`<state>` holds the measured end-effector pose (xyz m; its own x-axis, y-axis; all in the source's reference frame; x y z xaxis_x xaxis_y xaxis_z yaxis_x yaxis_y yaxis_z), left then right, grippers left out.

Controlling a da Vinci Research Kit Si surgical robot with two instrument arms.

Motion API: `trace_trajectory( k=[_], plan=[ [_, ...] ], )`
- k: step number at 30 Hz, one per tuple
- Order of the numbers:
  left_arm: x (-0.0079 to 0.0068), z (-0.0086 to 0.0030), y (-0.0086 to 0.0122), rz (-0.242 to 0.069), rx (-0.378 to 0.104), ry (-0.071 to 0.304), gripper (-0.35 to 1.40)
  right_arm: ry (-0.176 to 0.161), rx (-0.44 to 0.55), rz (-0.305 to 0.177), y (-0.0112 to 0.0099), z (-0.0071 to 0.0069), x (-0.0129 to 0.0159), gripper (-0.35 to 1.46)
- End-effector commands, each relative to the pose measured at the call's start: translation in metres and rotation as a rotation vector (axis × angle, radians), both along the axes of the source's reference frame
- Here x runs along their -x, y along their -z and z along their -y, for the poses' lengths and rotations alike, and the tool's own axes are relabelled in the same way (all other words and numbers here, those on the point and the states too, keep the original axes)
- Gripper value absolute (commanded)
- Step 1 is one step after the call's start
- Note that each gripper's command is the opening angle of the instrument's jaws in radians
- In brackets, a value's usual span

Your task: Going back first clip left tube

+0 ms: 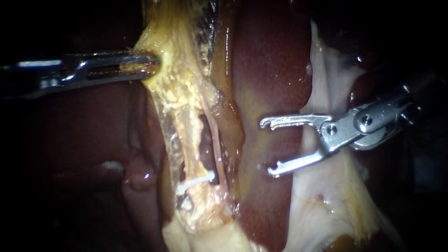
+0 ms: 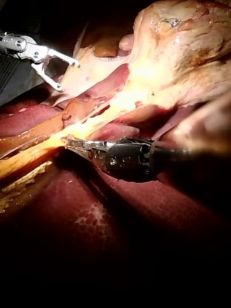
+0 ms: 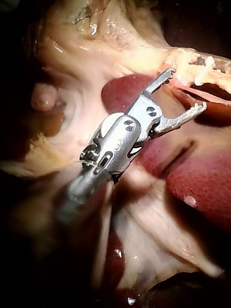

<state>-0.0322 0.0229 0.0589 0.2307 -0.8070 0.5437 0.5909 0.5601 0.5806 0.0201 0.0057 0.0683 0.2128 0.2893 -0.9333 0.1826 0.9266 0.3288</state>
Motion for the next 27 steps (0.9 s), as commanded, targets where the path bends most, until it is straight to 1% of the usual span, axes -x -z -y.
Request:
trace_trajectory(
  k=[1, 4, 6, 11, 20, 27],
  plan=[
    [0.0003, 0.0001, -0.0007, 0.000, -0.005, -0.002, -0.35, 0.002, 0.005, 0.000, 0.0000, 0.0000, 0.0000, 0.60],
    [0.0011, 0.0004, -0.0022, -0.001, -0.013, -0.011, -0.35, -0.001, 0.005, -0.002, 0.0000, 0.0000, 0.0000, 0.60],
    [0.0019, 0.0006, -0.0031, 0.000, -0.022, -0.018, -0.35, -0.002, 0.010, -0.005, 0.0000, -0.0001, -0.0001, 0.60],
    [0.0033, 0.0008, -0.0036, 0.007, -0.026, -0.027, -0.35, -0.004, 0.008, -0.007, 0.0002, -0.0002, -0.0001, 0.60],
    [0.0034, 0.0009, -0.0036, 0.006, -0.026, -0.026, -0.35, -0.007, 0.016, -0.014, 0.0007, -0.0003, -0.0001, 0.60],
    [0.0034, 0.0009, -0.0036, 0.004, -0.028, -0.028, -0.35, -0.007, 0.016, -0.013, 0.0007, -0.0004, -0.0001, 0.60]
  ],
)
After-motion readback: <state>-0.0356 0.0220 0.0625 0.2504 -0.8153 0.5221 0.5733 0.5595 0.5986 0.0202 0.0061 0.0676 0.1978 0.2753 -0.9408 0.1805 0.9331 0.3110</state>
